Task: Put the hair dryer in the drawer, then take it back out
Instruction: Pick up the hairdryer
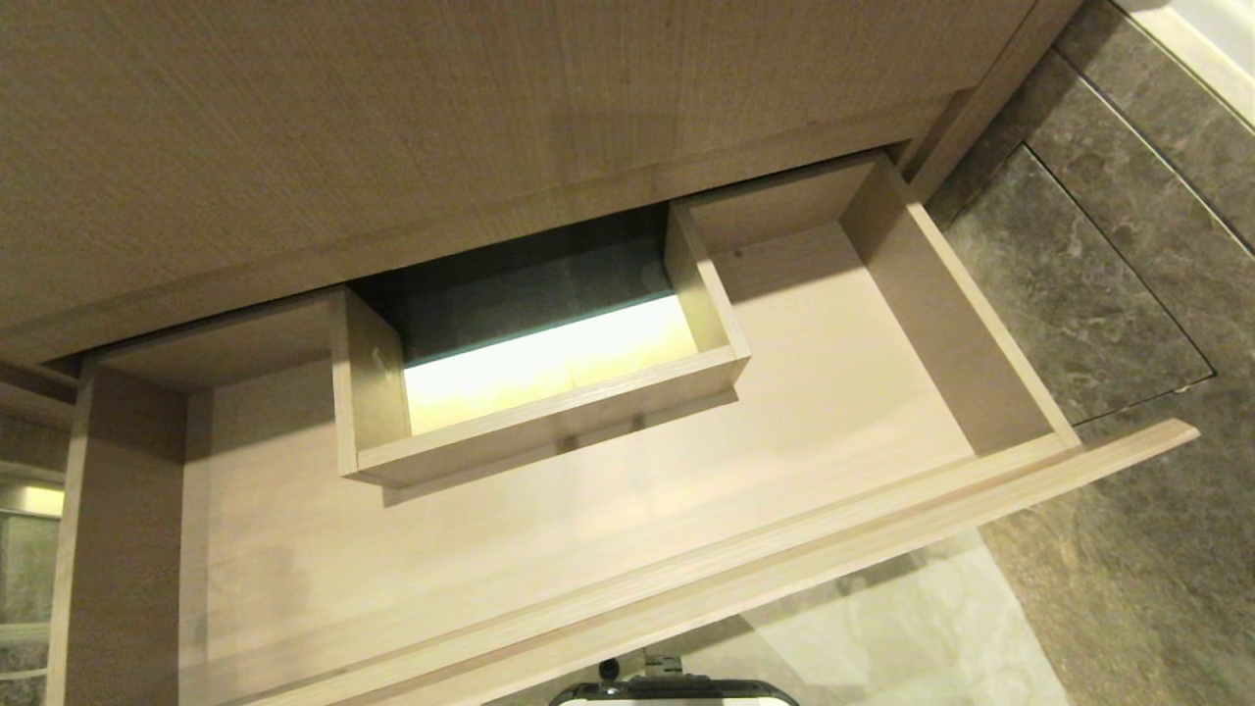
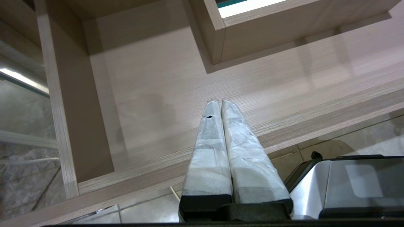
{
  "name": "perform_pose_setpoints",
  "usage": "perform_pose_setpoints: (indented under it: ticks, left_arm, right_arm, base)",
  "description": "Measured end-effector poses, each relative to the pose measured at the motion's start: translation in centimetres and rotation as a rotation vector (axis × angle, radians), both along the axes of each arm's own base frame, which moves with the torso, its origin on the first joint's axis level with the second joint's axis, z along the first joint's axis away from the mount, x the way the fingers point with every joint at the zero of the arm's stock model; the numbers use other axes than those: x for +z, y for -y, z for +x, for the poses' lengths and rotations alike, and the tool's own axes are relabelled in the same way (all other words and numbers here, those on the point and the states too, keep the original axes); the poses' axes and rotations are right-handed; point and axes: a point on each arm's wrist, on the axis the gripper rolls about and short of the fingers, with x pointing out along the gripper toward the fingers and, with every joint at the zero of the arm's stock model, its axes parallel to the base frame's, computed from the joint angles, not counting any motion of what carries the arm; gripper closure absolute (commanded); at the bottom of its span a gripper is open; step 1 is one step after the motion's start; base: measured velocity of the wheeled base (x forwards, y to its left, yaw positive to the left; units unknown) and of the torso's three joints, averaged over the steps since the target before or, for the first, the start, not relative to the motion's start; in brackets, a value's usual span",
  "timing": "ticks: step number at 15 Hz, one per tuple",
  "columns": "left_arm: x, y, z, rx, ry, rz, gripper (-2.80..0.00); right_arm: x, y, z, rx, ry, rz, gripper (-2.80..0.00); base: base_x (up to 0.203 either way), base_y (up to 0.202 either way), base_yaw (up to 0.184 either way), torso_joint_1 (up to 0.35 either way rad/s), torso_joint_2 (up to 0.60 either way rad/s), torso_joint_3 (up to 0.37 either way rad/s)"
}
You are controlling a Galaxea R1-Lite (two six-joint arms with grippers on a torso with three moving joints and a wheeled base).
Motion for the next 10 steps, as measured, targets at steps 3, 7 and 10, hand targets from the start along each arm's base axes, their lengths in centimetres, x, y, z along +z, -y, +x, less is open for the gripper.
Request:
perform_pose_setpoints:
  ticks: [3,7,10]
  left_arm:
    - [0.00,0.00,0.00,0.001,0.000,0.000,0.00]
    - [0.00,0.00,0.00,0.001,0.000,0.000,0.00]
    - [0.00,0.00,0.00,0.001,0.000,0.000,0.00]
  right_arm:
    - [0.03,0.00,0.00,-0.001,0.001,0.011,0.00]
    - [0.05,0.00,0.00,0.000,0.003,0.011,0.00]
    - [0.04,0.00,0.00,0.000,0.002,0.011,0.00]
  base:
    - [0.002,-0.001,0.027,0.002,0.00,0.003]
    - [0.001,-0.007,0.157,0.001,0.00,0.003]
    - [0.003,-0.008,0.173,0.004,0.00,0.002]
